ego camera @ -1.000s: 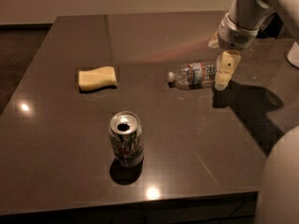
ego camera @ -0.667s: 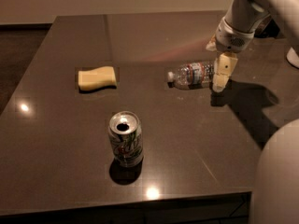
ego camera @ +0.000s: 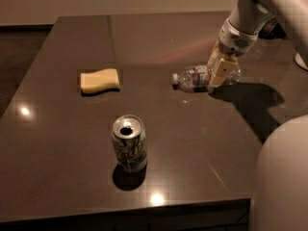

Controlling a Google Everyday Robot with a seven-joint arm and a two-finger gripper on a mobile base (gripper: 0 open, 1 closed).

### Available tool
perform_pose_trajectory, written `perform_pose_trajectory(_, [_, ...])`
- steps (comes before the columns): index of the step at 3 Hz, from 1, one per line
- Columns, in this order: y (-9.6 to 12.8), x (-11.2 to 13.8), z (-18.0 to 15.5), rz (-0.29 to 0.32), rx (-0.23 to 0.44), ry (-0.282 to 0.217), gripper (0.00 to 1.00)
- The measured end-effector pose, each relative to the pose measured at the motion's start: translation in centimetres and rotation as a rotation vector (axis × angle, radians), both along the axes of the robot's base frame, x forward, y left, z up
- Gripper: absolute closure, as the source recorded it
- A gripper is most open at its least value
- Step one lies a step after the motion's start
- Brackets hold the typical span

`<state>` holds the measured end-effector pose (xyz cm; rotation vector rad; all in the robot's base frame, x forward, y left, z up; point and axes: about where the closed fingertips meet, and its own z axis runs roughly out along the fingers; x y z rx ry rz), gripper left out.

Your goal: Pick water bottle

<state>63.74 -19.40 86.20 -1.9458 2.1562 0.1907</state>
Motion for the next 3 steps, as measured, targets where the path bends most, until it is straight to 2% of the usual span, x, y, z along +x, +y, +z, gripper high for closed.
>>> perform_pose_trajectory(1, [0.3,-0.6,1.4,-0.008,0.044,-0.009,0.69])
perform_pose_trajectory(2, [1.0,-2.3,3.9,-0.003,0.105,-0.034,0.92])
perform_pose_trajectory(3, [2.2,-5.0,7.7,0.034,0.185,-0.06,1.0])
